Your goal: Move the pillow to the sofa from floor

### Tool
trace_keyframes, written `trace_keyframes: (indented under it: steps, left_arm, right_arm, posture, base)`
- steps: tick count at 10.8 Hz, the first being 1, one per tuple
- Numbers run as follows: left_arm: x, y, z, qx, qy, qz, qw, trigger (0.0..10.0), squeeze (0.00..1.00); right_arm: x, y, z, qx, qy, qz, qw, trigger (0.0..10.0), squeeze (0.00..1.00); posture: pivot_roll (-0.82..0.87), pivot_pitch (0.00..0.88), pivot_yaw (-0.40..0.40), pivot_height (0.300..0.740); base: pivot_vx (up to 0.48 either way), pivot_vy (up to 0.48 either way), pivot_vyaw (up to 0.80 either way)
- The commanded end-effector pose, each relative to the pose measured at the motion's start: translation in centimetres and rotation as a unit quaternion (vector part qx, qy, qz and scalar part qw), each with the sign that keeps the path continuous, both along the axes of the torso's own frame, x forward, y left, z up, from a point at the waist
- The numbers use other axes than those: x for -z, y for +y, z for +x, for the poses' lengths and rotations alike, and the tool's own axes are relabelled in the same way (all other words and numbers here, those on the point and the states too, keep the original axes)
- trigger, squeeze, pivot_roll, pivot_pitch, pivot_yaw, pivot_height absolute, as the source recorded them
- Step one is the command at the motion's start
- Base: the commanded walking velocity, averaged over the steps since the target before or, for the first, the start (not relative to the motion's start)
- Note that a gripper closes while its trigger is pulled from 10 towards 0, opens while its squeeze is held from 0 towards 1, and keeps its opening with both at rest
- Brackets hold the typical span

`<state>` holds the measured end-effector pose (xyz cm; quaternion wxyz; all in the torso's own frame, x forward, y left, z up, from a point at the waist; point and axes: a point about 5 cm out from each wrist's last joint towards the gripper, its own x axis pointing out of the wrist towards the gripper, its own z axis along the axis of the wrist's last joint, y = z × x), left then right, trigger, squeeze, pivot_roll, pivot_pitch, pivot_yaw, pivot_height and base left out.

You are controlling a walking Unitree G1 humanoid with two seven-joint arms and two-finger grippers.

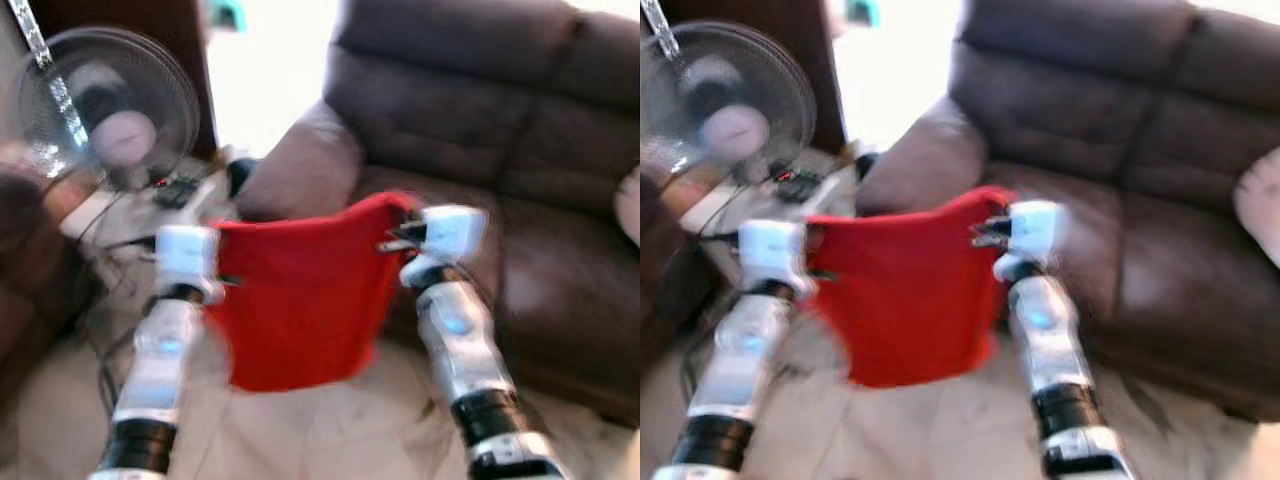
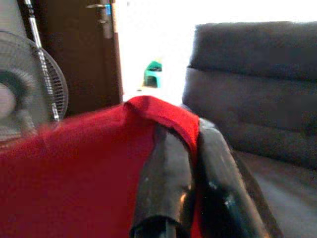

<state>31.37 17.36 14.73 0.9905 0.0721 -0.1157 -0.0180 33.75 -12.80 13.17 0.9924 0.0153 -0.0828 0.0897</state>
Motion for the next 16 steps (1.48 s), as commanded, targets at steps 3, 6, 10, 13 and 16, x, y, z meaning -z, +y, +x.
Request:
trace_keyframes:
  steps: [3,6,10,13,16]
  left_arm:
    - [-2.4,-1.1,0.2,0.017,-0.06,-0.011,0.998,10.0,0.0]
    - [-2.6,-0.9,0.2,0.015,-0.063,-0.01,0.998,10.0,0.0]
    - [-3.1,-1.2,0.4,0.021,-0.068,-0.009,0.997,10.0,0.0]
    - [-4.4,-1.4,0.8,0.041,-0.079,-0.005,0.996,10.0,0.0]
    - [-5.6,-1.7,1.1,0.066,-0.084,-0.015,0.994,10.0,0.0]
  right_arm:
    - [-1.0,-1.3,0.2,0.017,-0.023,0.022,0.999,10.0,0.0]
    - [-1.0,-1.1,0.1,0.012,-0.027,0.009,1.0,10.0,0.0]
    - [-1.3,-1.0,0.2,0.009,-0.03,0.012,0.999,10.0,0.0]
    - [-2.4,-1.0,0.5,0.011,-0.044,0.017,0.999,10.0,0.0]
    - [-3.2,-0.9,0.8,0.009,-0.052,0.021,0.998,10.0,0.0]
  posture:
    - [0.09,0.0,-0.077,0.74]
    - [0.09,0.0,-0.074,0.74]
    - [0.09,0.0,-0.073,0.74]
    - [0.08,0.0,-0.076,0.74]
    - [0.08,0.0,-0.077,0.74]
  base:
    - [0.284,0.0,0.48]
    - [0.289,0.0,0.0]
    - [0.285,0.0,0.0]
    - [0.285,0.0,0.0]
    - [0.28,0.0,0.0]
